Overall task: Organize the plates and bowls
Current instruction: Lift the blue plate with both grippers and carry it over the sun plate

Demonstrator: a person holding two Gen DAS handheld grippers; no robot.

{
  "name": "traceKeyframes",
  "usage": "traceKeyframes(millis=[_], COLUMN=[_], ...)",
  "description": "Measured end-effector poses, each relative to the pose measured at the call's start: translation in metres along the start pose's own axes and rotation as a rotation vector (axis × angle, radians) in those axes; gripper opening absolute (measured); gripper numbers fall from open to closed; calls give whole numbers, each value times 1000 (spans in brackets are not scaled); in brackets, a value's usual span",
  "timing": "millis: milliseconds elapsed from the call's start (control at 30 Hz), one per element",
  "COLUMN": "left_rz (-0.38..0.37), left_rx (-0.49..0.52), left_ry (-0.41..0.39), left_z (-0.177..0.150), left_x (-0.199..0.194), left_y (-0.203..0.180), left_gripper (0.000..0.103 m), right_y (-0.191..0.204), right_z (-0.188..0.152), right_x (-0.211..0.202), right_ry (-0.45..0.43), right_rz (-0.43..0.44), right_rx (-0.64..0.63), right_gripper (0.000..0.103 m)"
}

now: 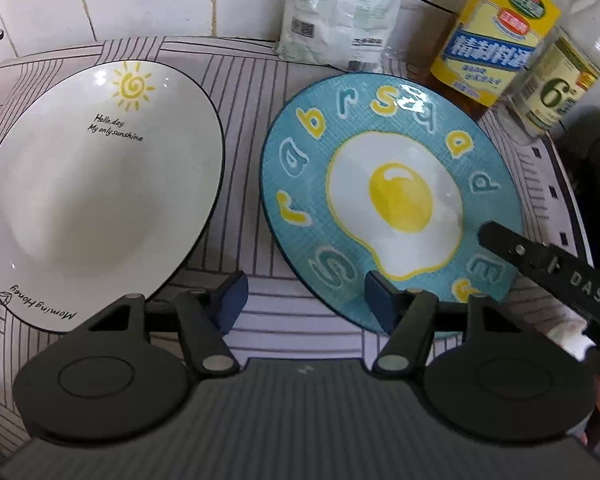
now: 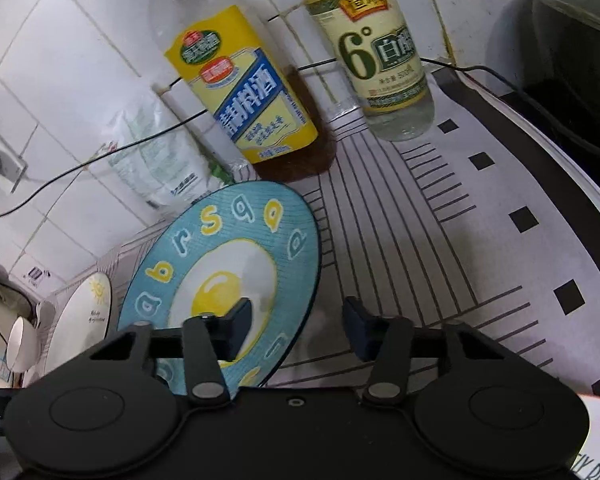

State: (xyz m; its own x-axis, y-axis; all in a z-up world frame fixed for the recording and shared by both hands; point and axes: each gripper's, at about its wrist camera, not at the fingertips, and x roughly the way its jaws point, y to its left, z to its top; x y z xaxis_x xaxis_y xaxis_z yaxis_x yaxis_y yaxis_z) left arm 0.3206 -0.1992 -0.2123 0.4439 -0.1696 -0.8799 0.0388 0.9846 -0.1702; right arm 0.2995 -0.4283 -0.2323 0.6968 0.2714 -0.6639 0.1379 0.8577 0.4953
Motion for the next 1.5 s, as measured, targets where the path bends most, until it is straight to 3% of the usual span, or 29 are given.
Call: traceKeyframes(millis=[133,200,267,333,567,733,1033,1500], left_rz=[31,30,18,-16,-11,30,-23,1], left_rx=[16,20,15,9,11,139,144,167], left_ry=[-56,-77,-93,-103,-113,-115,-80,-140], left_z=[0,0,0,1,0,-4,-7,-30], left_x=[4,4,3,3,3,-2,-15,-75], left_y=[-4,-5,-4,-3,-5,-12,1,13], left_gripper=[62,57,45,32,32,32,32,32], right_y=[-3,-6,-6,-4,-2,-5,1,30], right_z=[1,1,1,0,3,4,-5,-19], right_x=[3,4,5,6,11,9,-8,-52], right_ry=[-1,1,1,-1,7,26,9,-7], right_rz=[-13,1,10,7,21,49,70,117], right_rx=[9,23,29,23,15,30,22,-29], right_gripper=[23,19,15,14,15,15,16,18])
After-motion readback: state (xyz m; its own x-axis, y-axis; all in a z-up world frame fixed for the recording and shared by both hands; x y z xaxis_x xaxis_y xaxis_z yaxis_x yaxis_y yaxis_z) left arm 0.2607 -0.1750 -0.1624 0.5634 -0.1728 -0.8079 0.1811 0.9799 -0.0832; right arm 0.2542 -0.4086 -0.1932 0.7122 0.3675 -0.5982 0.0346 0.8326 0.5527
